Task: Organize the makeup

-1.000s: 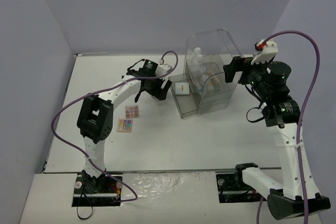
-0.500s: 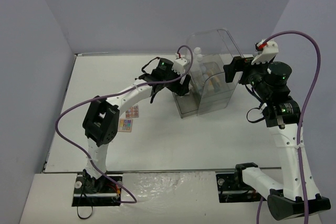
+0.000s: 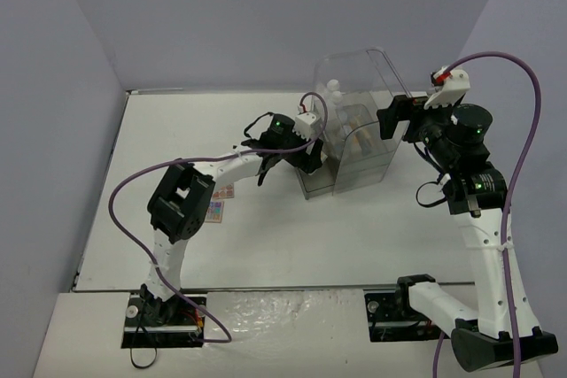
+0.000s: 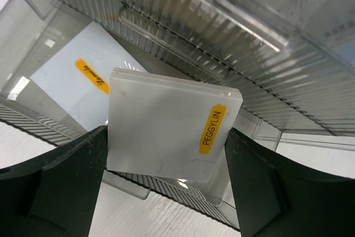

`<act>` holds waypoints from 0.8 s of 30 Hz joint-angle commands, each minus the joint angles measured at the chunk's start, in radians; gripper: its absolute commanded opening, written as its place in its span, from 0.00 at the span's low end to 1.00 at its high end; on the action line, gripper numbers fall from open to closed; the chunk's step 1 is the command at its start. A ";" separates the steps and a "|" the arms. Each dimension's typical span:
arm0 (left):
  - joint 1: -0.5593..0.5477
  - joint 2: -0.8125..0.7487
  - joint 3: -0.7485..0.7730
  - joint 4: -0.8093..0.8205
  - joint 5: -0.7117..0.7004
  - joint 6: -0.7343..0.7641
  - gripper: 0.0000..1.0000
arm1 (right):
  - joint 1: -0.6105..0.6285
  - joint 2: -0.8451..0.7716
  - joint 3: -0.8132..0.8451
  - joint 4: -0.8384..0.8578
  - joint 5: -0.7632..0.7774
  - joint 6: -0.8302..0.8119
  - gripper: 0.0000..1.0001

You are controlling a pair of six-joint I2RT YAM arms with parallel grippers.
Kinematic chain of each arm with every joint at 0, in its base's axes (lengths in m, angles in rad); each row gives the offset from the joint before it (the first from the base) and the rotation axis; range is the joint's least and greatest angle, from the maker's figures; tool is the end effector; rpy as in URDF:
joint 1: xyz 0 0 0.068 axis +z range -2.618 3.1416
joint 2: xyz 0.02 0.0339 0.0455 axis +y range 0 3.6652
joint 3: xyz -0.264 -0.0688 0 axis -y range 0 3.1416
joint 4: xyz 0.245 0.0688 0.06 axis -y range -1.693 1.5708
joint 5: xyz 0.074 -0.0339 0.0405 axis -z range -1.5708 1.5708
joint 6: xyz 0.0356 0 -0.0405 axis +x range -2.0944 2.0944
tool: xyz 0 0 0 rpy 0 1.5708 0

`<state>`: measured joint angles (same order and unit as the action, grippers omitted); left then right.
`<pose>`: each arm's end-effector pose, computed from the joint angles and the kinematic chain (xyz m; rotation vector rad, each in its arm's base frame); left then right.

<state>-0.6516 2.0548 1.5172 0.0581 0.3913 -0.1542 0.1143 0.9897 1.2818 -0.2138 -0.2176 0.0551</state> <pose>0.3725 -0.3012 0.2239 0.7684 1.9902 -0.8904 0.1987 0.0305 0.4707 -0.2202 1.4853 0.2987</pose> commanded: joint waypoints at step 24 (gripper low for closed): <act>-0.016 -0.103 0.085 -0.132 0.008 0.141 0.90 | 0.010 -0.013 -0.013 0.072 -0.023 0.009 1.00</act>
<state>-0.6621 2.0546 1.5114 -0.0847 0.3957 -0.0297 0.1143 0.9897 1.2648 -0.2138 -0.2192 0.0555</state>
